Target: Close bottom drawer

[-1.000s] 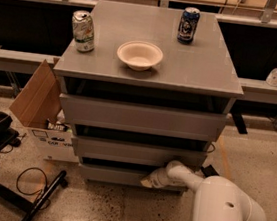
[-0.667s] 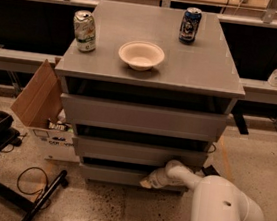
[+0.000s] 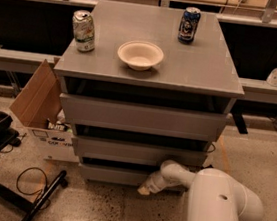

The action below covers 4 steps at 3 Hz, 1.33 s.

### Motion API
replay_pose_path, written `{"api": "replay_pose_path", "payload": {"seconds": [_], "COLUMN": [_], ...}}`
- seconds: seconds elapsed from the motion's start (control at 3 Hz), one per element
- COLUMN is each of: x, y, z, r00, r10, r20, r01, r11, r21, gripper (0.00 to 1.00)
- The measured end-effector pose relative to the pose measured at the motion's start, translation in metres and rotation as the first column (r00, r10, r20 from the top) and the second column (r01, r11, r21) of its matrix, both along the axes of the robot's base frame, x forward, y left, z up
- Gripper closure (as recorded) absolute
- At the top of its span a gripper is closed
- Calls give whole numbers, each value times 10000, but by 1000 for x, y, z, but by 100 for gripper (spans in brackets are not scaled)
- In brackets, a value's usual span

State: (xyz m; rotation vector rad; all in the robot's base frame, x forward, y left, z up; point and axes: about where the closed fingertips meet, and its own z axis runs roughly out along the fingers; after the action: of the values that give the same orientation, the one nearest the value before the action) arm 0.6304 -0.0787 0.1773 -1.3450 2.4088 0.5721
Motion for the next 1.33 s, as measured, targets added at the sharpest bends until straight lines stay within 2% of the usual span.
{"api": "replay_pose_path", "payload": {"seconds": [0.33,0.67,1.0,1.33], "x": [-60,-98,-143,-141], "y": [-5,-16,-33,-33], "z": [1,13,38,38], "r00": [9773,9465,9316,9328], "r10": [1707,2568,2890,2873], "r20": [-1251,-1955,-2205,-2177], "r01": [-1828,-2880,-3347,-3322], "r11": [9788,9454,9186,9195], "r21": [-921,-1525,-2100,-2102], "gripper": [100,100,100,100]}}
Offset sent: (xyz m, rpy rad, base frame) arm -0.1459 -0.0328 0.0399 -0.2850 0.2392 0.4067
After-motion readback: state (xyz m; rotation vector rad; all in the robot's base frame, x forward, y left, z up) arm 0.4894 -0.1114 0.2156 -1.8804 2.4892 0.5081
